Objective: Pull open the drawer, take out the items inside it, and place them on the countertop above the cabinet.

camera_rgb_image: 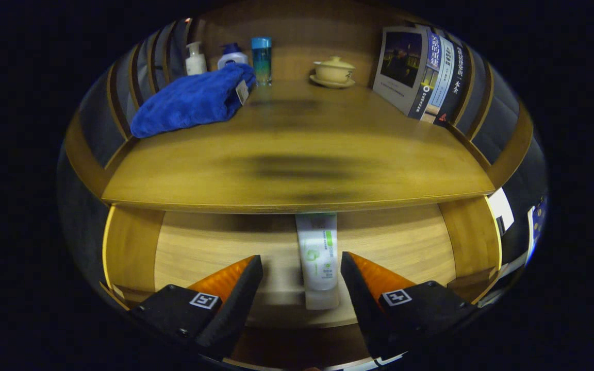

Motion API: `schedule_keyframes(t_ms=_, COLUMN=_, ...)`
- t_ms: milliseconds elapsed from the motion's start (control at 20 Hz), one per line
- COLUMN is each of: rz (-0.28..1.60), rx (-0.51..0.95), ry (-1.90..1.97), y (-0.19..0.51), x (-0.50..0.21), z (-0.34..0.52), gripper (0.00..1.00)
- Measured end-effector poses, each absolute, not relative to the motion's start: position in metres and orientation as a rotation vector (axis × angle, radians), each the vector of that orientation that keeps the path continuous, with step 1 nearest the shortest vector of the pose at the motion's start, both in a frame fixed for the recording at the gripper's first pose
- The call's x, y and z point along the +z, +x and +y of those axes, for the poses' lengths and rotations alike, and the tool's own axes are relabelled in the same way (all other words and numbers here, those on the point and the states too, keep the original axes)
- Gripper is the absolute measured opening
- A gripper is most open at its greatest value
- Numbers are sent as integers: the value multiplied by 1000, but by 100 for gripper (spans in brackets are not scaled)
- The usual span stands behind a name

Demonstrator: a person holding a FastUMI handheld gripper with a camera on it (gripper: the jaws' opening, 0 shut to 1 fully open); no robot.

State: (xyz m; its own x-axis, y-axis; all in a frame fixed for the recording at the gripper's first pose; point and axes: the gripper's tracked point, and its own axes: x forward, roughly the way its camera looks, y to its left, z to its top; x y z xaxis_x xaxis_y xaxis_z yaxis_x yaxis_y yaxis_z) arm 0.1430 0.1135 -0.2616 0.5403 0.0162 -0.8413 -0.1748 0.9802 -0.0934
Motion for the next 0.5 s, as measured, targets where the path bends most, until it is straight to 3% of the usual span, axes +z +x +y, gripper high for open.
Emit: schedule_keyframes(t_ms=500, rz=1161, rx=104, ry=-234, y=145, x=-296, z=95, gripper=86)
